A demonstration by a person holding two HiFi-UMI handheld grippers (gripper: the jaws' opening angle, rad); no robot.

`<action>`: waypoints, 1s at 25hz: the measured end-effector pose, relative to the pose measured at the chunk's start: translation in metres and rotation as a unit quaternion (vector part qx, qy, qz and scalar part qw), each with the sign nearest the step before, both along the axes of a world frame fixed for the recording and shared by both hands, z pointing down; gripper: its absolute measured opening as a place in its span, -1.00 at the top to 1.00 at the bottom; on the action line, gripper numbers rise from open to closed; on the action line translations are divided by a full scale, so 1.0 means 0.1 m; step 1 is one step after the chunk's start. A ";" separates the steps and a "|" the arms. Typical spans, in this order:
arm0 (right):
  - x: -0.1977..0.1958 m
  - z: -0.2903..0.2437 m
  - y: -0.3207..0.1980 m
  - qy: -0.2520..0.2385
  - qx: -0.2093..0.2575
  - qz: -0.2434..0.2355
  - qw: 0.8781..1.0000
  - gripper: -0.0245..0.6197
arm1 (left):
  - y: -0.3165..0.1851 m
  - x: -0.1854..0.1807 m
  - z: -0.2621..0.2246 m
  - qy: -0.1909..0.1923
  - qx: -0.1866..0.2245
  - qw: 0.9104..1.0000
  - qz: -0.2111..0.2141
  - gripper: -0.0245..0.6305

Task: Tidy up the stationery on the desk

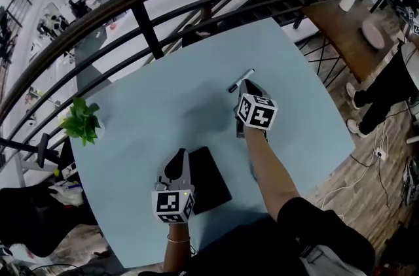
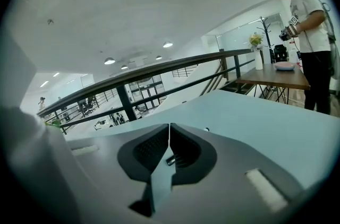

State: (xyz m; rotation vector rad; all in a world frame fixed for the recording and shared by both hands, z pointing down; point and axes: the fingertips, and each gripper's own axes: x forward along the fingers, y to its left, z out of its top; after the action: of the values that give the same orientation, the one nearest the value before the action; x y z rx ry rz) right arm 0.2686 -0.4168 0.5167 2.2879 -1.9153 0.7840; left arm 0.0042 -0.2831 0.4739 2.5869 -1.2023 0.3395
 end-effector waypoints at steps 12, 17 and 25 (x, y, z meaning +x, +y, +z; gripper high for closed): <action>0.27 0.54 -0.47 -0.012 -0.070 0.060 0.996 0.70 | -0.19 -0.03 0.20 -0.004 -0.034 0.999 0.002 0.91; 0.40 0.71 -0.51 -0.013 -0.106 0.087 0.990 0.58 | -0.21 -0.02 0.22 -0.001 -0.040 0.999 0.003 0.91; 0.47 1.01 -0.56 -0.017 -0.149 0.109 0.983 0.34 | -0.23 -0.06 0.28 0.000 -0.049 0.999 0.012 0.91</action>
State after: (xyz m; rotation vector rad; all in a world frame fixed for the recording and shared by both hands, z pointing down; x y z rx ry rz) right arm 0.3158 -0.4726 0.6173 2.3279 -1.4539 1.0586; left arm -0.0015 -0.3061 0.5022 2.5206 -1.1256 0.3936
